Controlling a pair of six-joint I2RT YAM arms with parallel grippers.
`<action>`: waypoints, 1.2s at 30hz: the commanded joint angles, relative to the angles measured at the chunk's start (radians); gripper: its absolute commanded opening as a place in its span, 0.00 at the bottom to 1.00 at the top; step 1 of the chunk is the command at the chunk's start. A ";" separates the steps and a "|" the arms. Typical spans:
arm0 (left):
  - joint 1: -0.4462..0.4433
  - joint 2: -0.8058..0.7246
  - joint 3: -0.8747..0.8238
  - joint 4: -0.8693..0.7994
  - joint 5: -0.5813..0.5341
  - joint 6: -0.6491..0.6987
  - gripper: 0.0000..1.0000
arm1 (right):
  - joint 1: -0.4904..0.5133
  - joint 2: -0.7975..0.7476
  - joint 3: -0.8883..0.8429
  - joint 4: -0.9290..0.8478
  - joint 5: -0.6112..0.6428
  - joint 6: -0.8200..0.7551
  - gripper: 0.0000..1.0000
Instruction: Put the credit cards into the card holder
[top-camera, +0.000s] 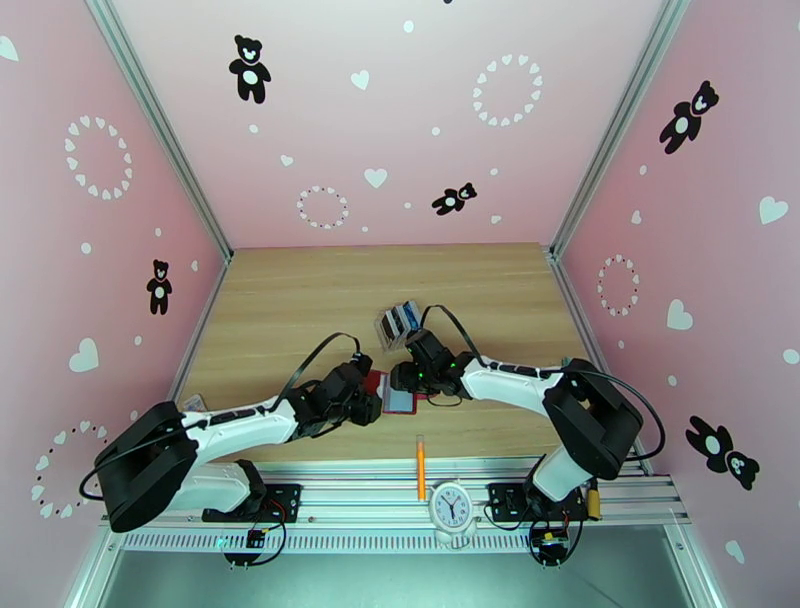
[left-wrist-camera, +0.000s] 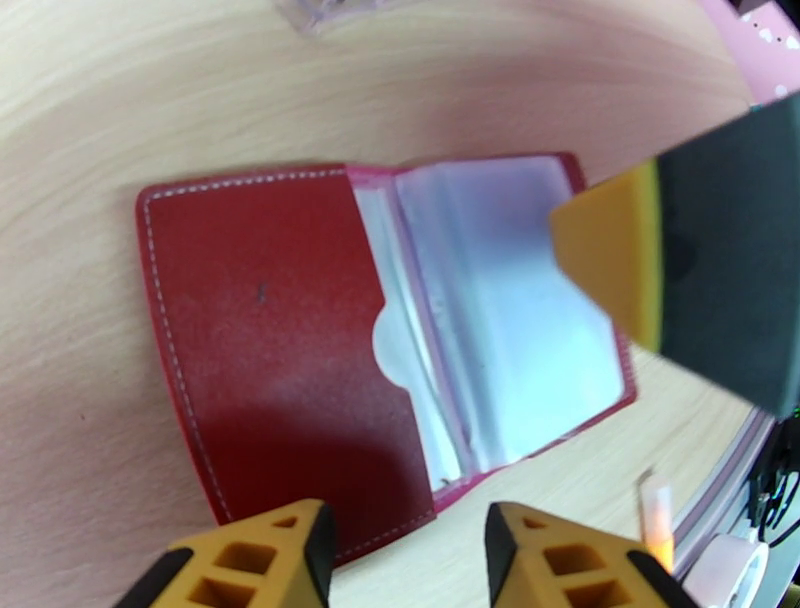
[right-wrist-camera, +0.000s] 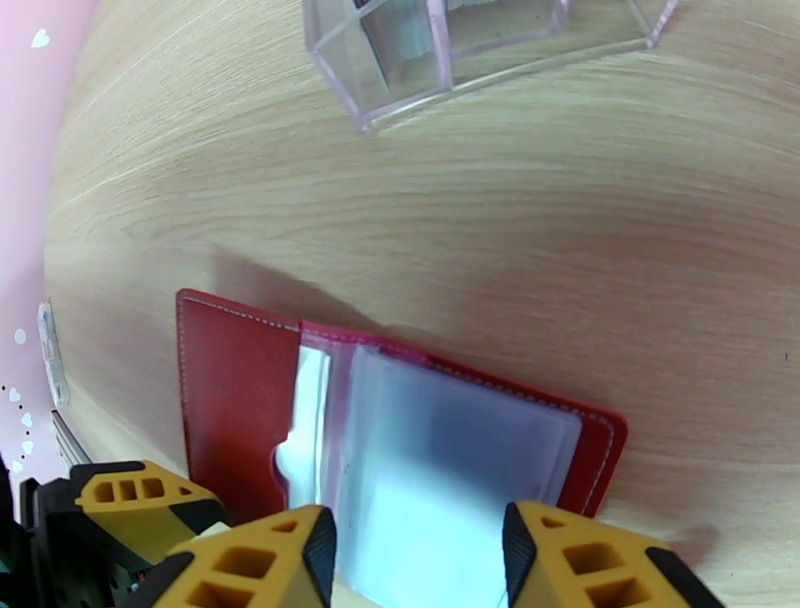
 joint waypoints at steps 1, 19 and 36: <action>0.002 0.020 -0.003 0.020 0.016 0.020 0.47 | -0.002 0.029 0.027 -0.016 0.009 -0.011 0.51; 0.001 0.040 -0.006 0.008 0.022 0.006 0.49 | -0.005 0.089 0.057 -0.010 0.001 -0.020 0.51; 0.002 0.064 0.011 0.011 0.046 0.009 0.57 | 0.018 0.105 0.057 0.043 -0.064 0.015 0.51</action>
